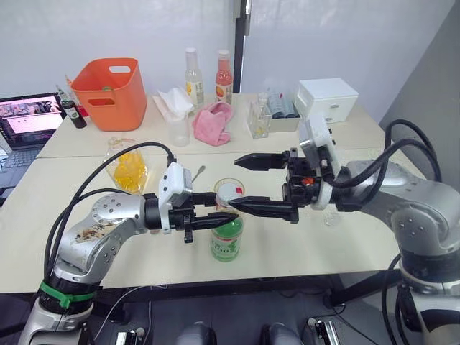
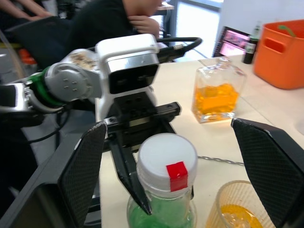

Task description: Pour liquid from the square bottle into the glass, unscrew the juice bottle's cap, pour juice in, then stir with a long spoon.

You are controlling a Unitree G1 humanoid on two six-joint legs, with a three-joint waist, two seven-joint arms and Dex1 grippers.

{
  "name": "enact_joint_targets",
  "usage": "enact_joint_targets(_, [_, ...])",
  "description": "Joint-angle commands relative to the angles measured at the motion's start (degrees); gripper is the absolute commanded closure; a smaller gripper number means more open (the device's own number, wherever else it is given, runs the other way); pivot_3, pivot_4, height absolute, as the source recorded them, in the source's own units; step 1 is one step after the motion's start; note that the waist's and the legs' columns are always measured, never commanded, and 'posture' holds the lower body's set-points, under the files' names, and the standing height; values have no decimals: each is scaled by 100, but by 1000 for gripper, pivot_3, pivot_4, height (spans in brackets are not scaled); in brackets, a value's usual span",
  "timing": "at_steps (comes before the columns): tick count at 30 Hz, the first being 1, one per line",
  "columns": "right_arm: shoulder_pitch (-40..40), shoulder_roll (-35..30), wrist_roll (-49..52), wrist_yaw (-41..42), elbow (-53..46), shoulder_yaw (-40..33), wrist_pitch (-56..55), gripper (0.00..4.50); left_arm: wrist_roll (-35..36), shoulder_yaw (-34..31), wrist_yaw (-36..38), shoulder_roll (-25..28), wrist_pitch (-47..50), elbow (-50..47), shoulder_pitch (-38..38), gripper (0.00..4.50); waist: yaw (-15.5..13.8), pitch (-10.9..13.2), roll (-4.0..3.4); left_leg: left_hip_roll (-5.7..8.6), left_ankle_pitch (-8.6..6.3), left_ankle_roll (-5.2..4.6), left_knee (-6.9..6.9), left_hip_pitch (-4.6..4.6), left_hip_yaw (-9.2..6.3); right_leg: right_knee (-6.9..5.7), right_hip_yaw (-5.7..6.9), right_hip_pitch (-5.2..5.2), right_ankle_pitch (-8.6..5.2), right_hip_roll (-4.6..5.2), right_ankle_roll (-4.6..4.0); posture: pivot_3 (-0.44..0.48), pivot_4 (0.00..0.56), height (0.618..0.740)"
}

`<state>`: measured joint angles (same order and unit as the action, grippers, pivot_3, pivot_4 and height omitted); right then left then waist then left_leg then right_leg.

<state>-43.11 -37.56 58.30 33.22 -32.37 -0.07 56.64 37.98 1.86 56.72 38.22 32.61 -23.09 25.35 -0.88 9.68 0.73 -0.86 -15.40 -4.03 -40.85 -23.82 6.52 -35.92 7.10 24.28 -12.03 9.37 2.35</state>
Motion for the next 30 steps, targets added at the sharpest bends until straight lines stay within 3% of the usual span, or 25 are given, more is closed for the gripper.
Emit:
enact_joint_targets(1, [7,127,292,-696,-268,-183,311,53,-68,-55,-60,9,-72,-115,143,3046,0,0,0,0,-1,-1,0,0,0,0,-1,0,0,0,0,0,150,713])
enact_joint_targets(27, [25,249,483,-987,-361,152,635,53,-231,-72,177,-2,-394,31,-106,3046,12,0,0,-1,-1,-5,2,-1,1,3,-1,0,-1,-9,1,0,150,713])
enact_joint_targets(30, [21,251,464,-959,-357,159,626,1189,-236,-67,169,-7,-415,25,-135,3046,11,0,0,-1,-1,-5,2,-1,1,3,-1,0,-1,-9,1,0,150,713])
